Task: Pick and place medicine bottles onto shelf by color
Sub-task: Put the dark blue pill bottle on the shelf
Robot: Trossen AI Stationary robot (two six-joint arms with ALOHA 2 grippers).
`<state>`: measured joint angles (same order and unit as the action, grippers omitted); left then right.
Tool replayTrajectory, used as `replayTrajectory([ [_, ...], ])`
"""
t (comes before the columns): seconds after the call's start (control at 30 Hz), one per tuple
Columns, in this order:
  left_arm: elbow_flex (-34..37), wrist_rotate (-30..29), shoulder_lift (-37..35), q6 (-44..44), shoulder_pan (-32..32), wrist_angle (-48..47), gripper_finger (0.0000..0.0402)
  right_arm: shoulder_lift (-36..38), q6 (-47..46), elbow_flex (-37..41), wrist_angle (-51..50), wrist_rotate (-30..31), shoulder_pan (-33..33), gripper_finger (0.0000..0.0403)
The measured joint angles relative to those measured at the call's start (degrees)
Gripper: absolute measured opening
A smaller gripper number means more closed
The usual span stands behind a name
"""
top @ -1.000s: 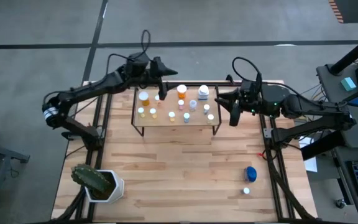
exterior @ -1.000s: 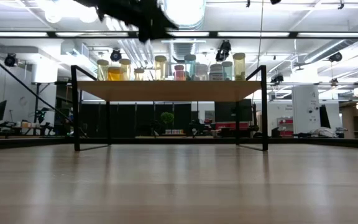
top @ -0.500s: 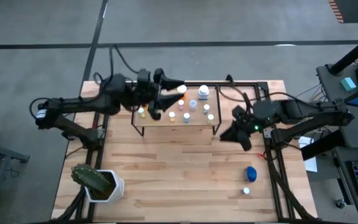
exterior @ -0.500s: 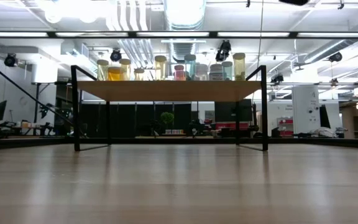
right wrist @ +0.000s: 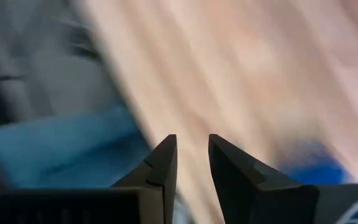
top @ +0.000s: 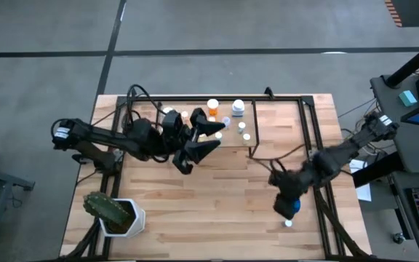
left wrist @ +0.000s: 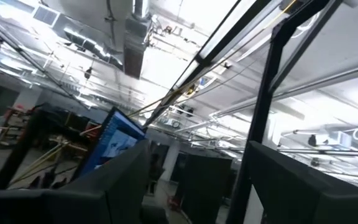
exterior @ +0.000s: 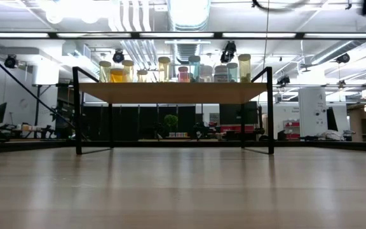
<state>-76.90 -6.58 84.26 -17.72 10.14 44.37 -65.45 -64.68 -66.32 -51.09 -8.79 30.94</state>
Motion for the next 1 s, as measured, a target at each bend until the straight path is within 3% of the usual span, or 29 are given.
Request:
replayTrajectory([
  [0.17, 0.0, -0.23, 0.69, -0.02, 0.58, 0.81, 0.0248, -4.59, -16.04, 0.02, -23.2, 4.08, 5.13, 0.0078],
  [0.27, 0.0, -0.46, 0.86, -0.04, 0.64, 1.08, 0.0248, -6.84, -22.62, 0.03, -30.05, 4.5, 7.51, 0.0095],
  [0.73, 0.33, -2.54, 0.86, 0.07, 0.76, 1.6, 0.0248, -8.22, -40.72, 3.75, -20.61, 6.0, 15.74, 0.0276],
  [1.0, 0.33, -3.0, 0.88, 0.85, 0.76, 1.64, 0.0248, -9.85, -48.79, 9.68, -14.2, 7.72, 18.45, 0.0321],
])
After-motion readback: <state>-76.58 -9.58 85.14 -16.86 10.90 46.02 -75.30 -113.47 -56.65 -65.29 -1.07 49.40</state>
